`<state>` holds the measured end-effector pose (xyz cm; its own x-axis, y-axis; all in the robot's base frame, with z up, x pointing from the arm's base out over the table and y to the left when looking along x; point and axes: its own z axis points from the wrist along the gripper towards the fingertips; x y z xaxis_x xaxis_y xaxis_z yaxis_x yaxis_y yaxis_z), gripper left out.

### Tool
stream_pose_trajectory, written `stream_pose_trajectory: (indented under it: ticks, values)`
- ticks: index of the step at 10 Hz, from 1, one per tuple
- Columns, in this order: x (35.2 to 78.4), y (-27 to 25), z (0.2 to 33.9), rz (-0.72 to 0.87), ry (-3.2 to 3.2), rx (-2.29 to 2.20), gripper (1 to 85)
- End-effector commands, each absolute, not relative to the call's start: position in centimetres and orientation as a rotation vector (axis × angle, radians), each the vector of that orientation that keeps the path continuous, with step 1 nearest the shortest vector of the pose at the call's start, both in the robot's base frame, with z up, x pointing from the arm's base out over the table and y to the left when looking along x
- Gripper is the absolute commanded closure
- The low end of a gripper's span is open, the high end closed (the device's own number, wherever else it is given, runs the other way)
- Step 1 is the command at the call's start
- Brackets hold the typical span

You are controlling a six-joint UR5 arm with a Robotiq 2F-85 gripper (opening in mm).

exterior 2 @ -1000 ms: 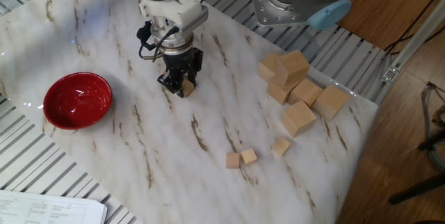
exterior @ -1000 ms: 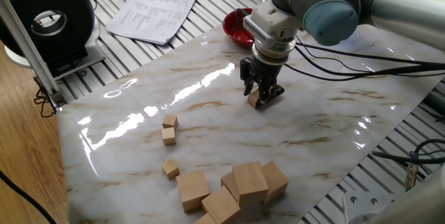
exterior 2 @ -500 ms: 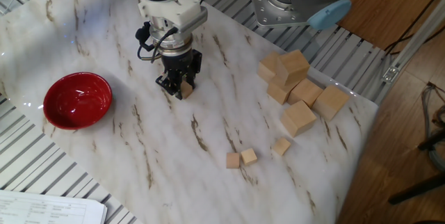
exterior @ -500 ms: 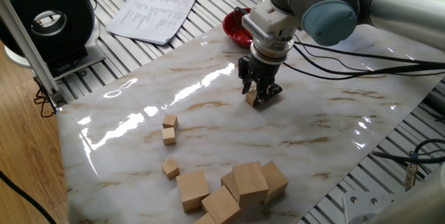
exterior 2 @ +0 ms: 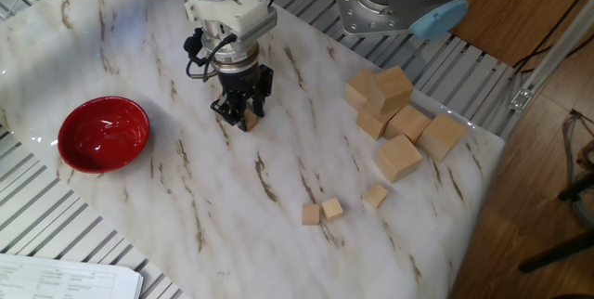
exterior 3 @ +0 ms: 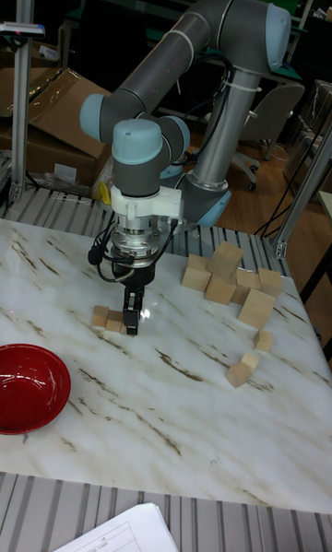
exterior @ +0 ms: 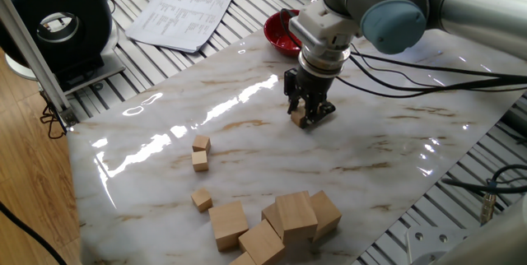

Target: Stack the blocks into a pyramid shape

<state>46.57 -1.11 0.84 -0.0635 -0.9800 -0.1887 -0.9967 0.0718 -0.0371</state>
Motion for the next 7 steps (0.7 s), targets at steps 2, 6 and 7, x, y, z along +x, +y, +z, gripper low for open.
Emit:
stream_pose_trajectory:
  ticks: [2,6,7]
  values:
    - [46.74,-1.12,1.0,0.148,2.164,-2.019,40.0]
    - [47.23,-1.25,1.02,0.125,2.152,-2.023,40.0]
    - [47.38,-1.24,1.02,0.12,2.152,-2.019,40.0]
